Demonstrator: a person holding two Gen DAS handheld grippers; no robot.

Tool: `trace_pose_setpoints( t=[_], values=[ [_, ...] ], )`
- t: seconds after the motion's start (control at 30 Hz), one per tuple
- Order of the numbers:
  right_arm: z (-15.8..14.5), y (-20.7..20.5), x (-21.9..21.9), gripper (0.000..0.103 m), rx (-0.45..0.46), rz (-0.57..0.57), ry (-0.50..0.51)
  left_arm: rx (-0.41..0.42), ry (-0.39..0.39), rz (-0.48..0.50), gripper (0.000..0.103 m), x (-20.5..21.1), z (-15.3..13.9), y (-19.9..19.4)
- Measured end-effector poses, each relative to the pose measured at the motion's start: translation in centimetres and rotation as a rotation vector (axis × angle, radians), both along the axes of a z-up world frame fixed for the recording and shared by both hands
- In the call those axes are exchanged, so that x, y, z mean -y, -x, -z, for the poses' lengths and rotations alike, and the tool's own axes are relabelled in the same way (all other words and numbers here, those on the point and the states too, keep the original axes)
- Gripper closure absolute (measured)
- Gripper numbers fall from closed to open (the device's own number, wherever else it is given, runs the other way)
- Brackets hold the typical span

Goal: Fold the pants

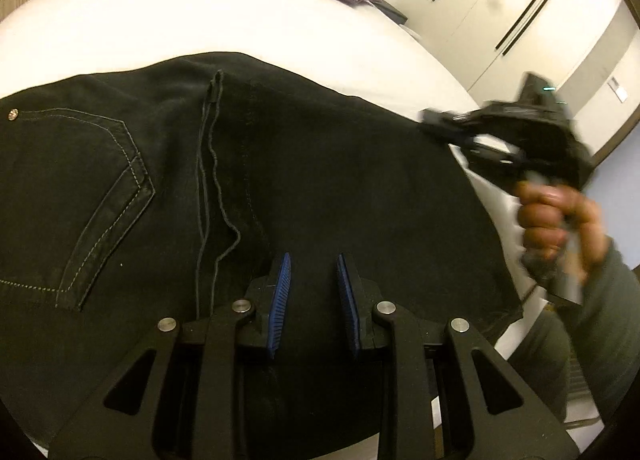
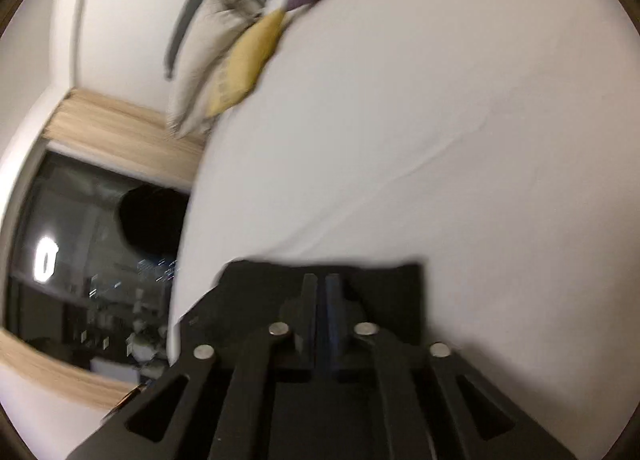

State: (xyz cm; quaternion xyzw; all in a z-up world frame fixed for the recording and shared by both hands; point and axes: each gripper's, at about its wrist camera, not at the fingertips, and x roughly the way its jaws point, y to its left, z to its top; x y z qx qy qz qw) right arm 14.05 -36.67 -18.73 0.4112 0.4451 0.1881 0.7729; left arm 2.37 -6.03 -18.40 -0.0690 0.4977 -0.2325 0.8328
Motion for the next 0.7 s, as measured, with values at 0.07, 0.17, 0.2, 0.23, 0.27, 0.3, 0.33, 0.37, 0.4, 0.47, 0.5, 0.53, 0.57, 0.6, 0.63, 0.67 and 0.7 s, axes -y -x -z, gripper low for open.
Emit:
trace_pose_setpoints(
  t=[0.07, 0.17, 0.2, 0.23, 0.27, 0.3, 0.33, 0.37, 0.4, 0.47, 0.5, 0.53, 0.57, 0.6, 0.63, 0.67, 0.7],
  values=[
    [-1.0, 2.4, -1.6, 0.083, 0.032, -0.071, -0.044, 0.016, -0.018, -0.006, 0.080, 2.1, 0.4, 0.2],
    [0.0, 6.1, -3.9, 0.083, 0.009, -0.167, -0.090, 0.036, -0.044, -0.014, 0.080, 3.0, 0.6, 0.6],
    [0.8, 6.8, -4.3, 0.083, -0.007, -0.178, -0.099, 0.038, -0.052, -0.016, 0.080, 3.2, 0.7, 0.7],
    [2.3, 8.1, -4.8, 0.084, -0.046, -0.191, -0.099, 0.037, -0.056, -0.017, 0.080, 3.3, 0.7, 0.7],
    [3.1, 9.3, -4.9, 0.098, -0.054, -0.188, -0.085, 0.032, -0.064, -0.017, 0.080, 3.5, 0.8, 0.8],
    [3.5, 10.5, -4.5, 0.103, -0.040, -0.169, -0.074, 0.031, -0.068, -0.017, 0.080, 3.6, 0.7, 1.1],
    [4.0, 11.3, -3.9, 0.103, -0.048, -0.148, -0.094, 0.027, -0.071, -0.018, 0.080, 3.7, 0.6, 1.1],
    [4.2, 12.0, -3.3, 0.103, -0.055, -0.128, -0.118, 0.025, -0.072, -0.020, 0.080, 3.1, 0.1, 0.7],
    [4.2, 12.5, -2.6, 0.103, -0.061, -0.124, -0.126, 0.022, -0.072, -0.023, 0.080, 3.4, 0.1, 0.7],
    [3.4, 13.1, -2.3, 0.103, -0.069, -0.159, -0.068, 0.021, -0.076, -0.028, 0.080, 3.4, 0.6, 0.5],
    [2.7, 13.7, -2.2, 0.102, -0.070, -0.182, -0.024, 0.022, -0.080, -0.029, 0.080, 4.2, 1.0, 0.2],
    [1.9, 13.3, -2.0, 0.101, -0.065, -0.190, 0.006, 0.023, -0.084, -0.029, 0.080, 4.5, 1.1, 0.2],
    [1.4, 12.7, -1.7, 0.095, -0.050, -0.179, -0.003, 0.024, -0.086, -0.030, 0.080, 4.0, 0.8, 0.4],
    [0.5, 12.4, -1.5, 0.091, -0.026, -0.171, -0.028, 0.025, -0.087, -0.031, 0.080, 3.8, 0.7, 0.6],
    [-0.5, 11.9, -1.7, 0.088, 0.010, -0.173, -0.060, 0.025, -0.087, -0.033, 0.080, 3.9, 0.8, 0.7],
    [-1.4, 11.5, -2.1, 0.078, 0.040, -0.189, -0.081, 0.025, -0.087, -0.034, 0.080, 3.9, 0.8, 0.7],
    [-1.6, 11.0, -3.0, 0.071, 0.047, -0.209, -0.087, 0.024, -0.085, -0.034, 0.080, 3.7, 0.5, 0.8]
  ],
)
